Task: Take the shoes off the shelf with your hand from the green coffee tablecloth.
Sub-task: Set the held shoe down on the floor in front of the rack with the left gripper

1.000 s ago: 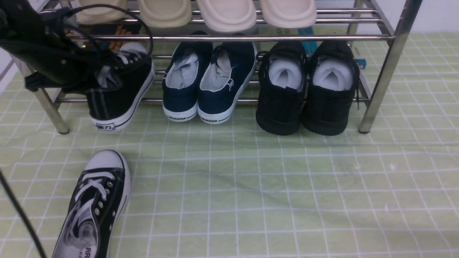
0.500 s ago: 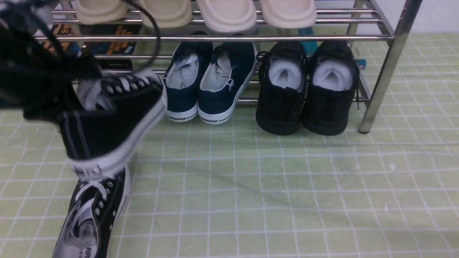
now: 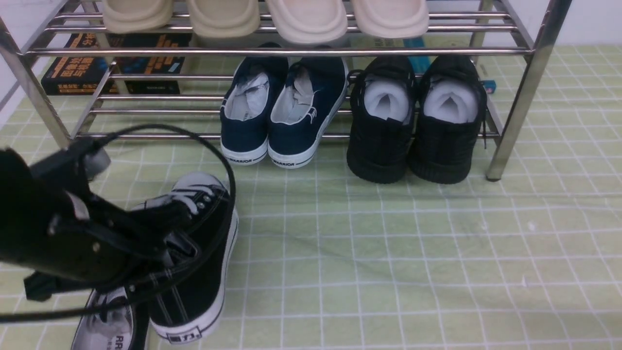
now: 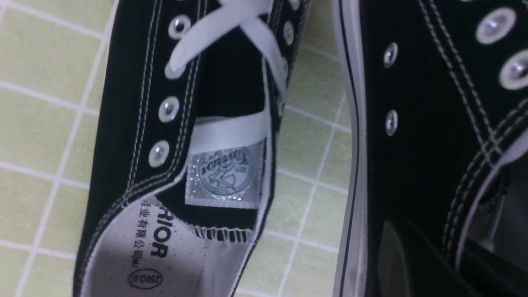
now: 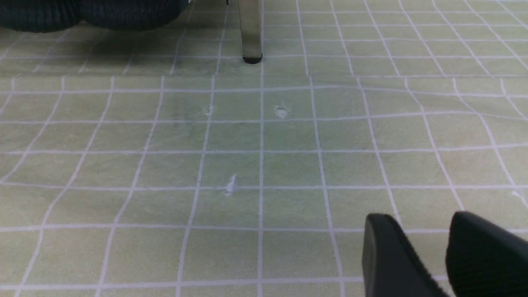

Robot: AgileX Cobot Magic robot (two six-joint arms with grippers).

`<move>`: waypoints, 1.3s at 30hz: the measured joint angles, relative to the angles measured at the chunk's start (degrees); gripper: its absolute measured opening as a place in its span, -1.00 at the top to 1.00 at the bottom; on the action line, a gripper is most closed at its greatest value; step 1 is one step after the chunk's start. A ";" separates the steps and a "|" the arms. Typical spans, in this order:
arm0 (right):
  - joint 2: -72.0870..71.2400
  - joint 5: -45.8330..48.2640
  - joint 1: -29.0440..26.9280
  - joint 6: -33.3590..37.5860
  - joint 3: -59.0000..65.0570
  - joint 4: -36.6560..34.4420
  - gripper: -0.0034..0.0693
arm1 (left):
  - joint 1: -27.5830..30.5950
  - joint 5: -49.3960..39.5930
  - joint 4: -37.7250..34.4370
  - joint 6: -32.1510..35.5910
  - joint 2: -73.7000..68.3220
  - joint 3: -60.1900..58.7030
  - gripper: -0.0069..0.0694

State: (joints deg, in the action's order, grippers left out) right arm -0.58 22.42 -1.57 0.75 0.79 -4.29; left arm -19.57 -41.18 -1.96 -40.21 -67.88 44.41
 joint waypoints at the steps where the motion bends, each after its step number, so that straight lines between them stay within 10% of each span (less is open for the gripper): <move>1: 0.00 0.00 0.00 0.00 0.00 0.00 0.25 | -0.37 0.80 0.79 -1.49 0.00 -0.69 0.79; 15: 0.00 0.00 0.00 0.00 0.00 0.00 0.25 | -0.89 2.69 1.24 -4.46 -2.94 -2.18 0.64; 28: 0.00 0.00 0.00 0.00 0.00 0.00 0.25 | -0.89 -0.84 -5.95 6.72 2.89 0.00 -0.33; 33: 0.00 0.00 0.00 0.00 0.00 0.00 0.25 | -0.89 -11.75 -5.47 16.09 13.50 5.72 -0.16; 39: 0.00 0.00 0.00 0.00 0.00 0.00 0.25 | -0.89 -21.45 -4.80 26.83 28.62 6.76 0.59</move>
State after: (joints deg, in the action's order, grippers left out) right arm -0.58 22.42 -1.57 0.75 0.79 -4.29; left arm -20.47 -62.63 -6.76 -13.38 -39.26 51.17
